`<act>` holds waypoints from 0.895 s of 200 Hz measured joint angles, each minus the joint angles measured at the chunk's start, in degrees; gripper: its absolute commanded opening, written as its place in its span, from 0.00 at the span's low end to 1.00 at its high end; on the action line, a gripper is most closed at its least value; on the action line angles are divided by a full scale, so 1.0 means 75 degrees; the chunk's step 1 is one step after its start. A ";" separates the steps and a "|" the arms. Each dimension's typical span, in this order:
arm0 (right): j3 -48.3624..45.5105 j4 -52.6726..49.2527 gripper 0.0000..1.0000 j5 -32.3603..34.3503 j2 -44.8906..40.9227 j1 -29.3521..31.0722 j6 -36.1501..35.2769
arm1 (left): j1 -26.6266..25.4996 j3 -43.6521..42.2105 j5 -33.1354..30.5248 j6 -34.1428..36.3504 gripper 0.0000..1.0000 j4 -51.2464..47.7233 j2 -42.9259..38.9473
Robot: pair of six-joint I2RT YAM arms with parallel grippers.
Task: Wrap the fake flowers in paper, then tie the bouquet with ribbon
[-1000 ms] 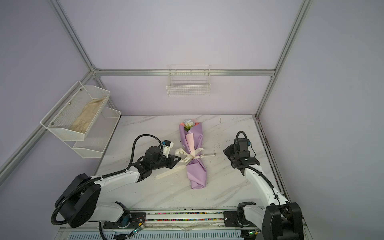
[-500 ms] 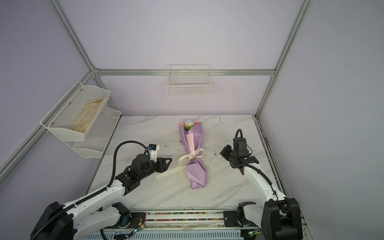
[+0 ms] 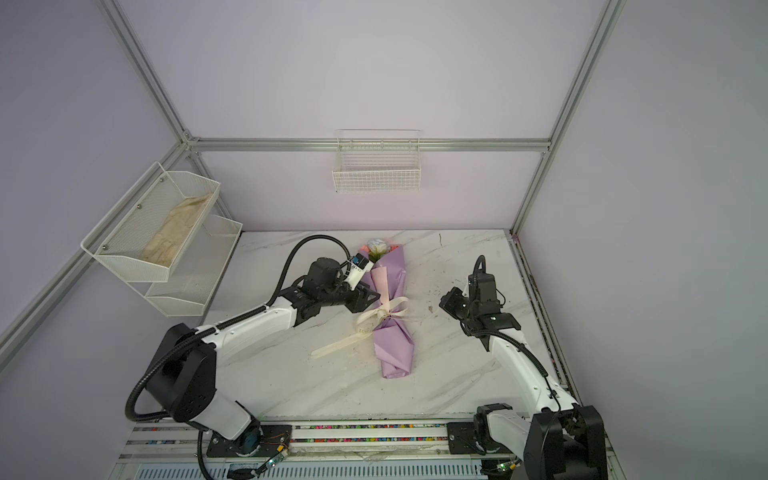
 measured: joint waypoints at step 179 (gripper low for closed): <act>0.0163 0.0315 0.00 -0.0376 0.0399 0.0000 0.0038 | -0.0498 0.2815 -0.0478 0.2040 0.34 -0.2970 0.2512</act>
